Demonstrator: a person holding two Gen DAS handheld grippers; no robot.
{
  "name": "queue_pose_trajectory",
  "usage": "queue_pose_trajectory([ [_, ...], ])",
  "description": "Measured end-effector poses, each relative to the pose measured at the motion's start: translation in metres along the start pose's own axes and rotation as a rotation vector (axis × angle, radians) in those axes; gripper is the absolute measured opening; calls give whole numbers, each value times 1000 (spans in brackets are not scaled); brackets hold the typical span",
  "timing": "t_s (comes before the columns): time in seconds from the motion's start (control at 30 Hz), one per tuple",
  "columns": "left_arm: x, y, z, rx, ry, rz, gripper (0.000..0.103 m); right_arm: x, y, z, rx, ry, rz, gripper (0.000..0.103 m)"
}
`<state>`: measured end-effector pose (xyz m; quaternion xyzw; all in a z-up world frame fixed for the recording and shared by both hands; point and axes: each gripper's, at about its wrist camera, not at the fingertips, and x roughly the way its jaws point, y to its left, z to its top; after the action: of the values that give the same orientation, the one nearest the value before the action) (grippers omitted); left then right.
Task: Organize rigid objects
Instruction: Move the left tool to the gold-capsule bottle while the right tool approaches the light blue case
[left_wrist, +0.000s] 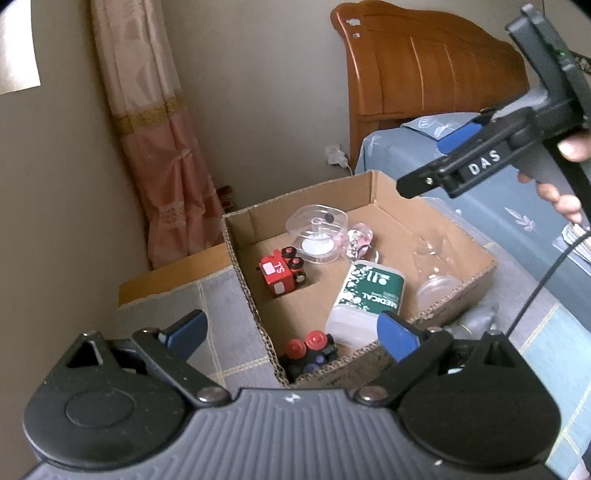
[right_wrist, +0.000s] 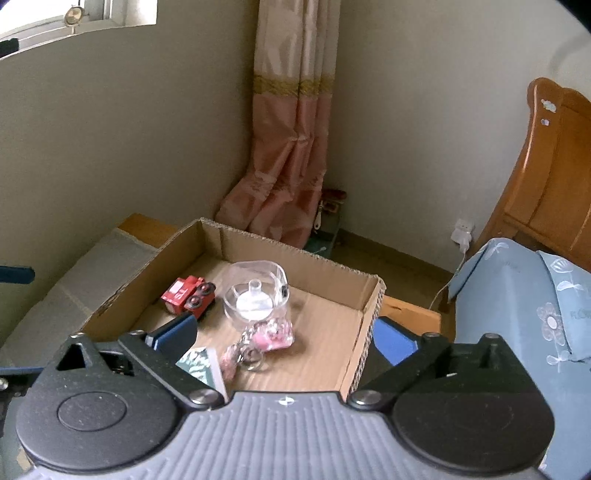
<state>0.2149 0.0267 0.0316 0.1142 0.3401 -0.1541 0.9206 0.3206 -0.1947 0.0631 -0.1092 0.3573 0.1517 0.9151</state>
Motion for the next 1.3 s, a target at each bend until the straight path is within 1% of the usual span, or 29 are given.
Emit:
queue_pose_trajectory([
  [0.07, -5, -3, -2, 1, 0, 0, 98, -8, 4, -8, 0, 1, 5, 103],
  [0.2, -14, -9, -9, -9, -5, 7, 98, -23, 11, -27, 13, 6, -17, 103],
  [0.4, -23, -18, -28, -38, -14, 11, 99, -38, 28, -66, 89, 3, -73, 103],
  [0.47, -23, -21, -36, -50, -9, 12, 99, -41, 35, -80, 110, -3, -79, 103],
  [0.63, -21, -31, -62, -35, 7, 58, 99, -44, 50, -118, 164, -29, -119, 103],
  [0.73, -22, -35, -79, -28, 19, 85, 99, -43, 54, -140, 221, -34, -121, 103],
  [0.8, -22, -37, -90, -24, 28, 86, 99, -41, 57, -150, 246, -39, -121, 103],
  [0.9, -19, -39, -105, -45, 49, 74, 99, -39, 61, -161, 271, -48, -161, 103],
  [1.07, -10, -38, -124, -68, 75, 98, 99, -37, 64, -174, 342, -37, -145, 103],
  [1.2, -4, -37, -136, -75, 103, 110, 99, -35, 79, -180, 299, 0, -112, 103],
  [1.3, -3, -32, -143, -99, 115, 110, 99, -30, 89, -182, 279, 19, -78, 103],
])
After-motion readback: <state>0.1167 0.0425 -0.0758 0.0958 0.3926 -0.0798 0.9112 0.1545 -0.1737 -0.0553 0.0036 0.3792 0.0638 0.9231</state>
